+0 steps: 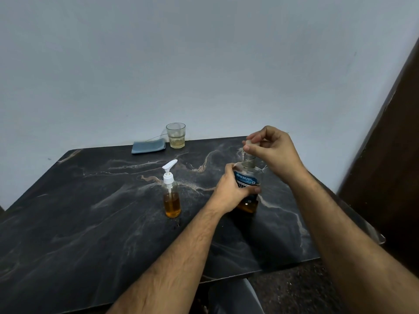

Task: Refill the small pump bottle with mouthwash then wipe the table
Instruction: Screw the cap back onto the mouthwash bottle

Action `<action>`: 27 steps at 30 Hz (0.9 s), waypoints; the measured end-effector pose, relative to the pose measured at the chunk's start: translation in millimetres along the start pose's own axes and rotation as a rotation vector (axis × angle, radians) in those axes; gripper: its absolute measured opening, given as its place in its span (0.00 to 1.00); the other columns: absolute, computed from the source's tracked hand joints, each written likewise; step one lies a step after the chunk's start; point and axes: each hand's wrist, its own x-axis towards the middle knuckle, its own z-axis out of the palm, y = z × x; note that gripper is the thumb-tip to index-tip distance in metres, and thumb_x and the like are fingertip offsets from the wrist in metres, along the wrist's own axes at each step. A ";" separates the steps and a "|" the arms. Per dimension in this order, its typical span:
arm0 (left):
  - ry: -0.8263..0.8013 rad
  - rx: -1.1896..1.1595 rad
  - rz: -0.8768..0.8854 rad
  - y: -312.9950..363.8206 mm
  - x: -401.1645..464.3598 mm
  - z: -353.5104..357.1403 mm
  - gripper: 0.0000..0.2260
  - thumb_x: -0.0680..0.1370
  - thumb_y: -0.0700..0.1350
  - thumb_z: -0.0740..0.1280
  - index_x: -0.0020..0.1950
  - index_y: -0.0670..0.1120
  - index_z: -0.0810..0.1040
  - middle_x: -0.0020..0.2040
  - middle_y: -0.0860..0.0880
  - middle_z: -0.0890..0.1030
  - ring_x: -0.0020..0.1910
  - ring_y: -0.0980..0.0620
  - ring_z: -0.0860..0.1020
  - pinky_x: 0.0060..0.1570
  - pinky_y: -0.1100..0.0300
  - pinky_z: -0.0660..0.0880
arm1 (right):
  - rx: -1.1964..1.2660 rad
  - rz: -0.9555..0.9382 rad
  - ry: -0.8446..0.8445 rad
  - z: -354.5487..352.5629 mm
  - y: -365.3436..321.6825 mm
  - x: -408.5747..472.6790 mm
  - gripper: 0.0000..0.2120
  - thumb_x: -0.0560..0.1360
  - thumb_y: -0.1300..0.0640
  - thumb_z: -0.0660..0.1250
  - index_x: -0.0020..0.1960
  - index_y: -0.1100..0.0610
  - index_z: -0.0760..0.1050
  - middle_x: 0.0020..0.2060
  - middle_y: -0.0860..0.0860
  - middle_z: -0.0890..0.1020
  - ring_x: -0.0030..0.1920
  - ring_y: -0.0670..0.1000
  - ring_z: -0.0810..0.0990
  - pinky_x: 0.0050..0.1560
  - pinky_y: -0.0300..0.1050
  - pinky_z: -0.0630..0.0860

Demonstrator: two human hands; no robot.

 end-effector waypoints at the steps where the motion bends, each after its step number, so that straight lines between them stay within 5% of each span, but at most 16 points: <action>1: -0.020 0.003 0.004 -0.7 0.3 -1.4 0.31 0.67 0.56 0.78 0.61 0.57 0.62 0.63 0.51 0.73 0.62 0.52 0.74 0.62 0.52 0.73 | -0.008 -0.005 -0.007 0.3 0.5 -0.7 0.10 0.70 0.65 0.76 0.41 0.57 0.75 0.48 0.53 0.85 0.50 0.53 0.86 0.54 0.55 0.82; 9: -0.066 0.022 0.019 -8.6 0.1 -8.4 0.32 0.73 0.52 0.75 0.70 0.53 0.61 0.67 0.51 0.74 0.65 0.52 0.74 0.66 0.46 0.72 | -0.109 0.016 -0.138 -11.4 -7.6 5.5 0.07 0.73 0.66 0.74 0.45 0.59 0.76 0.51 0.55 0.85 0.51 0.56 0.86 0.56 0.57 0.81; 16: -0.079 0.020 0.002 -11.3 0.4 -10.8 0.32 0.74 0.49 0.73 0.73 0.54 0.60 0.69 0.51 0.74 0.67 0.52 0.73 0.68 0.43 0.70 | -0.244 -0.003 -0.216 -12.4 -11.8 12.7 0.10 0.75 0.64 0.71 0.56 0.56 0.80 0.50 0.53 0.86 0.49 0.45 0.85 0.51 0.40 0.78; 20: -0.079 0.026 0.007 -12.6 0.8 -10.4 0.31 0.74 0.49 0.73 0.72 0.55 0.60 0.69 0.52 0.74 0.67 0.53 0.73 0.68 0.43 0.69 | -0.259 -0.009 -0.200 -13.2 -12.3 12.2 0.13 0.76 0.61 0.71 0.60 0.55 0.79 0.53 0.49 0.85 0.56 0.45 0.83 0.59 0.44 0.78; 27: -0.067 0.049 0.002 -14.8 1.1 -9.1 0.31 0.74 0.50 0.74 0.71 0.57 0.60 0.67 0.52 0.76 0.65 0.53 0.74 0.67 0.44 0.71 | -0.486 -0.009 -0.253 -8.6 -9.2 6.6 0.11 0.74 0.59 0.73 0.55 0.49 0.82 0.48 0.41 0.83 0.51 0.43 0.82 0.57 0.46 0.79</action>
